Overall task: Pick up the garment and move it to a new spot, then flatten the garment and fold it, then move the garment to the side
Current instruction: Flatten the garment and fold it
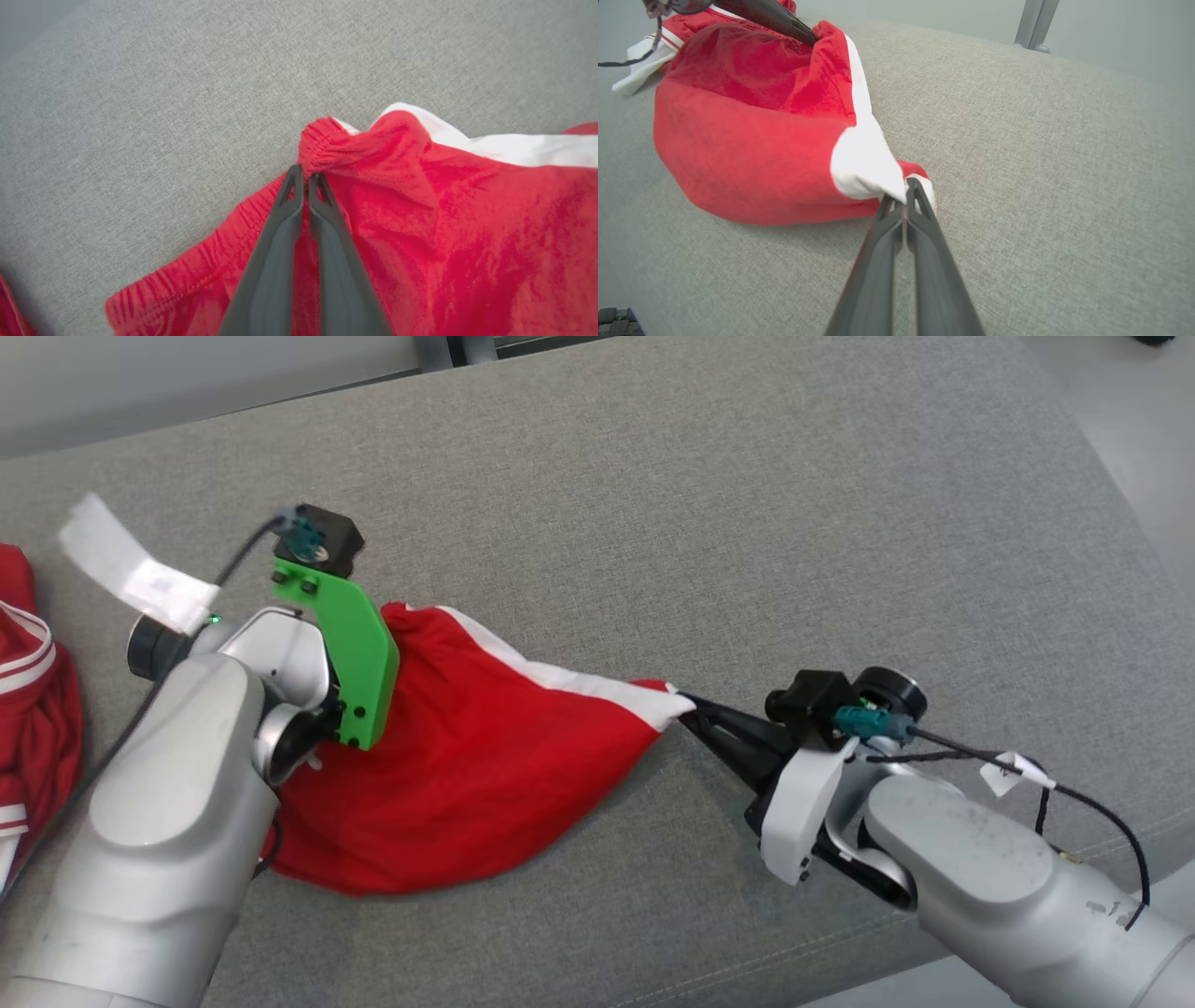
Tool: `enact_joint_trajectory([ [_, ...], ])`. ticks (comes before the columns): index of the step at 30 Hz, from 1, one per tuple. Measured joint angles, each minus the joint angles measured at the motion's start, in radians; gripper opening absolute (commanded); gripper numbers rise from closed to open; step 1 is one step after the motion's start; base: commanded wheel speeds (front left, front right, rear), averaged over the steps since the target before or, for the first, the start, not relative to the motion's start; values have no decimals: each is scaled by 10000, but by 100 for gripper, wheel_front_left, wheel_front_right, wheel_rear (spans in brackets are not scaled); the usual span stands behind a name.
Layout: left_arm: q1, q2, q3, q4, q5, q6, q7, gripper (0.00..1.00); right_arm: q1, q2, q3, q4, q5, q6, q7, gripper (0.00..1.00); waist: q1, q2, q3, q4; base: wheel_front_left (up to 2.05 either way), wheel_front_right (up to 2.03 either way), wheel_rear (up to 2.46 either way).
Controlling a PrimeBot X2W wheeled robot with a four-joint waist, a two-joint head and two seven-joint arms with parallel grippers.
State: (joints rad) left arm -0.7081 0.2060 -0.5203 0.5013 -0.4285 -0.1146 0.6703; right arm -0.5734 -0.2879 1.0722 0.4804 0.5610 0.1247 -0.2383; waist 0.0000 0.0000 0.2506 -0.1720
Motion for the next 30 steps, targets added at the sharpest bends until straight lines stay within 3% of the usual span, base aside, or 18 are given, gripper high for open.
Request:
enact_joint_trajectory([
  [7, -80, -267, 1616, -579, -1850, 0, -301, 0, -564, -686, -370, -1143, 660, 0, -4, 0, 0, 0, -288, 90, 0, 0, 0],
  [12, -226, -489, 2429, -1243, -2637, 113, -307, 0, -744, -1546, -656, -2113, 1398, 0, 259, 0, 0, 0, -475, 221, 0, 0, 0],
  [17, -970, -405, 3191, -1369, -2719, 550, -800, 0, -2388, -2282, -805, -2339, 1593, 0, 1133, 0, 0, 0, -417, 415, 0, 0, 0],
  [23, -1475, -476, 3269, -1327, -2353, 803, -1638, 0, -4412, -1801, -1607, -1825, 1438, -6, 1442, 0, 0, 0, -525, 388, 0, 0, 0],
  [26, -2289, -752, 3256, -1952, -2109, 777, -2456, 0, -5448, -2033, -1985, -1808, 752, -217, 1398, 0, 0, 0, -395, 383, 0, 0, 0],
  [30, -2423, -943, 3432, -2834, -1912, 430, -3994, 0, -5570, -2251, -1822, -1994, -148, -566, 876, 0, 0, 0, -104, 480, 0, 0, 0],
])
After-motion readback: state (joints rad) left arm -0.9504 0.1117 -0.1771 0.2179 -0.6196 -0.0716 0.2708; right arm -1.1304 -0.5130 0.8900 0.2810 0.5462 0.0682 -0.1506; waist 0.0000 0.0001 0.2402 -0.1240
